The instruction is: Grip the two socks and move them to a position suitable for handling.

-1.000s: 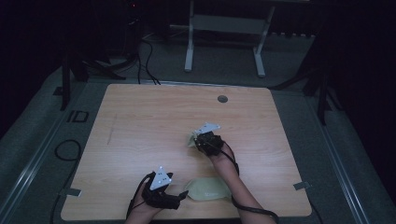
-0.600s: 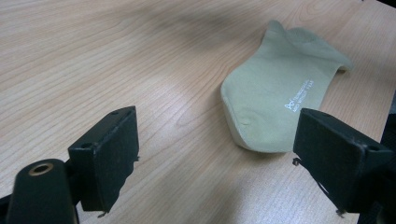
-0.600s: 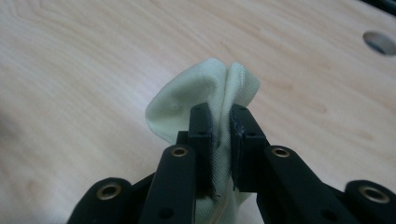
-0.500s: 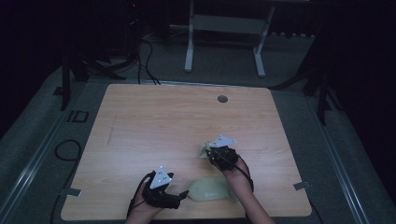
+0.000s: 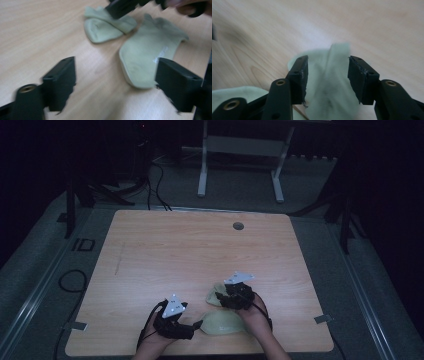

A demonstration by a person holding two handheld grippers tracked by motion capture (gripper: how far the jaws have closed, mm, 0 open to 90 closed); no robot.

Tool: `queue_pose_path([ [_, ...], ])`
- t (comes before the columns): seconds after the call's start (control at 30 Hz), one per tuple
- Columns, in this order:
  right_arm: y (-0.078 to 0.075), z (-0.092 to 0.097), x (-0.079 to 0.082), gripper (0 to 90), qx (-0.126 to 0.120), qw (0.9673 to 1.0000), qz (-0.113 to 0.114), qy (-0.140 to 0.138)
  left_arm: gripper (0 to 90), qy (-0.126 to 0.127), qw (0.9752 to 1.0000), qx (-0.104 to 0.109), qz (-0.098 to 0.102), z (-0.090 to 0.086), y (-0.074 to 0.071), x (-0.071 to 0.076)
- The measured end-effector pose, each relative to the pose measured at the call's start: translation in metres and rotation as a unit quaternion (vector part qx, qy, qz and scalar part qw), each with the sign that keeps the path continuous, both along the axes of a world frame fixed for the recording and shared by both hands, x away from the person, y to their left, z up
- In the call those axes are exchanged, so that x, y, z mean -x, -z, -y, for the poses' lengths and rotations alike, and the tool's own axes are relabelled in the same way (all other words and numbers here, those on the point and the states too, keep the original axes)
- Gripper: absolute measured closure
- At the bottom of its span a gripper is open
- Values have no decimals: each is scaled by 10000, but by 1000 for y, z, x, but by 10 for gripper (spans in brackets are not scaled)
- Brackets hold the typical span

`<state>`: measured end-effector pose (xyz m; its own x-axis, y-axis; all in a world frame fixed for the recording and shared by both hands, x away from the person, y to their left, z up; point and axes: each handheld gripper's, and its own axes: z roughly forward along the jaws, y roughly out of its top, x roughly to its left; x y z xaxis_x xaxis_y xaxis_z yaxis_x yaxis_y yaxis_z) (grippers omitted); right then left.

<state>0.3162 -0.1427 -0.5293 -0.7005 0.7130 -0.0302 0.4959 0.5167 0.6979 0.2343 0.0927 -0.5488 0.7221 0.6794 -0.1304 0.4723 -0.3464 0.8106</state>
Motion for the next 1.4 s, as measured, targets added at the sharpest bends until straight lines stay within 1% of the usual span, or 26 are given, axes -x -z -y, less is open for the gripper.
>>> queue_pose_path([
  [0.07, -13, 8, -2, 508, -39, 9999, 154, 1, 206, 56, 10000, -11, 0, 3, -4, -7],
  [0.1, -13, 8, -2, 508, -39, 9999, 154, 1, 211, 56, 10000, -11, 0, 3, -4, -7],
  [0.13, -24, 16, -6, 517, -64, 9996, 277, 67, 239, 105, 9998, -129, 59, 8, -9, -14],
  [0.17, -28, 19, -9, 524, -89, 9996, 270, 65, 261, 156, 9996, -200, 86, 11, -10, -18],
  [0.23, -31, 24, -14, 556, -161, 9995, 268, 60, 263, 199, 9991, -351, 98, 17, -13, -26],
  [0.3, -29, 28, -19, 587, -298, 9995, 80, -26, 343, 249, 9988, -396, 130, 21, -15, -35],
  [0.33, -27, 28, -21, 597, -250, 9997, 79, -29, 343, 272, 9986, -436, 106, 23, -15, -40],
  [0.4, -22, 28, -23, 613, -212, 9997, -6, -111, 358, 238, 9990, -377, 24, 24, -13, -51],
  [0.43, -19, 27, -23, 615, -195, 9997, -22, -108, 399, 217, 9993, -309, -30, 25, -12, -57],
  [0.47, -15, 26, -24, 617, -184, 9997, -63, -127, 403, 188, 9994, -267, -83, 26, -10, -63],
  [0.5, -12, 25, -24, 617, -168, 9996, -114, -179, 411, 188, 9994, -267, -83, 26, -10, -63],
  [0.53, -12, 25, -24, 617, -168, 9996, -114, -179, 411, 156, 9994, -280, -130, 27, -8, -68],
  [0.57, -8, 23, -25, 615, -126, 9996, -135, -195, 437, 150, 9993, -311, -165, 28, -6, -73],
  [0.6, 0, 20, -27, 615, -18, 9995, -209, -232, 440, 152, 9990, -394, -173, 30, -4, -78],
  [0.67, 7, 18, -30, 621, 45, 9993, -289, -234, 489, 129, 9980, -574, -233, 35, 1, -86],
  [0.7, 10, 17, -31, 628, 101, 9991, -327, -242, 496, 133, 9980, -568, -243, 37, 4, -89],
  [0.73, 14, 16, -31, 638, 148, 9989, -359, -259, 517, 169, 9977, -597, -257, 39, 5, -92],
  [0.8, 17, 16, -31, 645, 204, 9986, -397, -284, 521, 228, 9968, -710, -286, 44, 8, -95],
  [0.83, 21, 15, -31, 661, 286, 9982, -405, -327, 564, 321, 9954, -843, -333, 49, 10, -97],
  [0.87, 21, 15, -31, 661, 286, 9982, -405, -327, 564, 321, 9954, -843, -333, 49, 10, -97],
  [0.97, 22, 17, -32, 704, 258, 9982, -423, -344, 596, 417, 9935, -988, -388, 54, 13, -98],
  [1.07, 22, 17, -31, 771, 257, 9979, -440, -390, 641, 431, 9937, -944, -420, 55, 13, -99],
  [1.1, 22, 16, -30, 796, 255, 9979, -425, -421, 696, 408, 9938, -934, -434, 55, 13, -99],
  [1.17, 22, 16, -30, 800, 252, 9980, -419, -409, 714, 383, 9938, -939, -454, 56, 13, -99],
  [1.3, 23, 14, -28, 820, 226, 9984, -360, -364, 812, 335, 9944, -886, -478, 59, 13, -99],
  [1.4, 23, 14, -28, 827, 219, 9985, -340, -358, 858, 328, 9940, -929, -485, 62, 12, -99],
])
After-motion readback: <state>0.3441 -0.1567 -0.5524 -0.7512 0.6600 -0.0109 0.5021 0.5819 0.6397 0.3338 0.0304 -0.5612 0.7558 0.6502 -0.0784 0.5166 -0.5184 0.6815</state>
